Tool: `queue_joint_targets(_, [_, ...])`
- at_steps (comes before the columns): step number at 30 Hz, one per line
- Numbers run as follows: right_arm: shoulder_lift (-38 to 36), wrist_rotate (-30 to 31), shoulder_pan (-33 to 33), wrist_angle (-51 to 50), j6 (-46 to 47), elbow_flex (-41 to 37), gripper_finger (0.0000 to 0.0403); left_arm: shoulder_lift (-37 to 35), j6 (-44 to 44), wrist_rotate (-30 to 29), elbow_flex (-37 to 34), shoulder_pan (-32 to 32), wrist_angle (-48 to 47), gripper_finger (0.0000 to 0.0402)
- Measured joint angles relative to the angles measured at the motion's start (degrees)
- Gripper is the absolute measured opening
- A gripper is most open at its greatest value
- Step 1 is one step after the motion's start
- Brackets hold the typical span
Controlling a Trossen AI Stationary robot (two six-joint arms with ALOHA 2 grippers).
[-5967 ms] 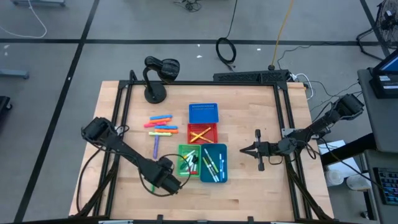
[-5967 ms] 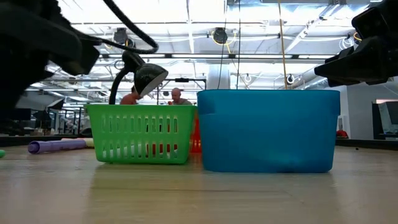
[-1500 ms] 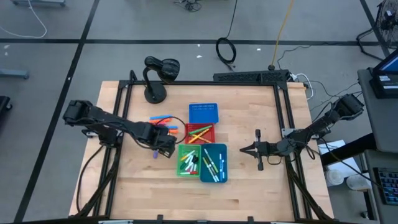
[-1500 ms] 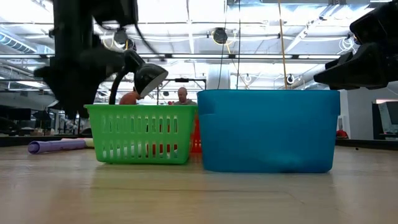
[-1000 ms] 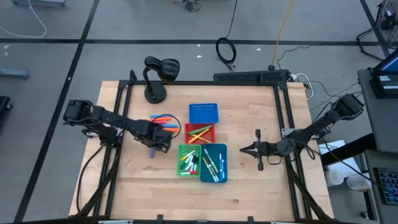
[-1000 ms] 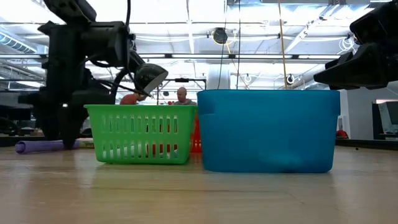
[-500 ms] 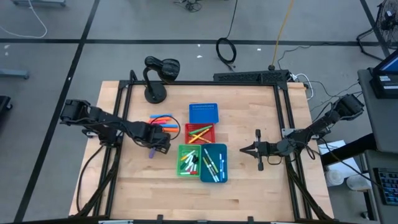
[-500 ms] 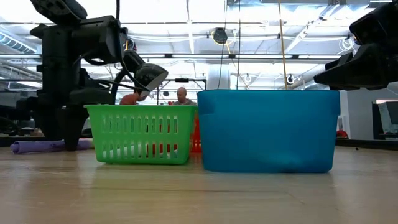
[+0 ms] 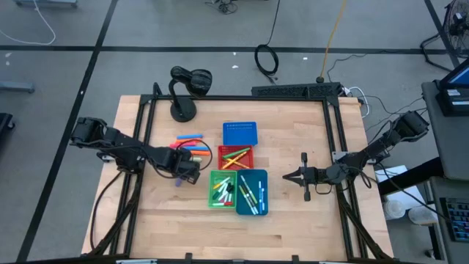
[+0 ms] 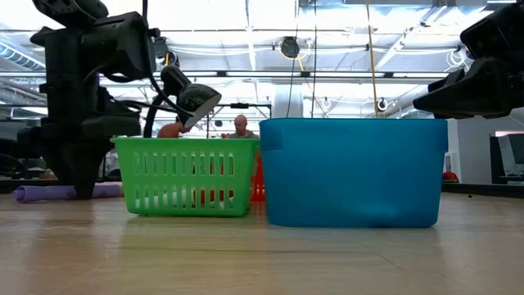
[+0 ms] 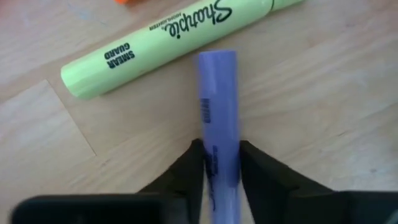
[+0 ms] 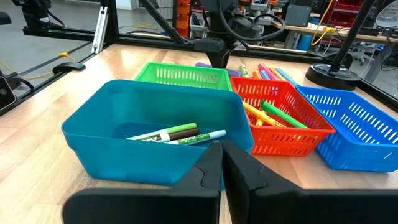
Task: Pick & Place Markers
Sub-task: Put the large purple highlighter pen into the blue bin
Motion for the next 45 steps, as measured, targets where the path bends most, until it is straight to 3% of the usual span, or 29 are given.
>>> queue_joint_targets(3, [0.0, 0.0, 0.0, -0.02, -0.02, 0.0, 0.0, 0.02, 1.67, -1.59, 0.0, -0.34, 0.36, 0.0066])
queue_joint_targets(12, [0.0, 0.04, 0.0, -0.01, -0.02, -0.02, 0.0, -3.42, 7.62, -3.46, 0.72, -0.51, 0.1, 0.0066])
queue_joint_targets(20, [0.0, 0.17, 0.0, 0.05, -0.04, -0.01, 0.0, -6.31, 15.9, -8.54, 7.27, -1.93, 0.19, 0.0066])
queue_joint_targets(33, [0.0, 0.22, 0.02, 0.22, -0.26, 0.0, 0.0, -6.06, 39.85, -23.98, 26.28, 2.25, 0.92, 0.0066])
queue_joint_targets(40, [0.0, 0.26, 0.01, 0.0, -0.45, 0.0, 0.0, -5.03, 60.42, -27.33, 32.57, 8.19, 5.89, 0.0066])
queue_joint_targets(45, [0.0, 0.26, 0.02, 0.0, -0.48, 0.0, 0.0, -2.03, 72.59, -25.24, 32.72, 12.59, 15.74, 0.0066])
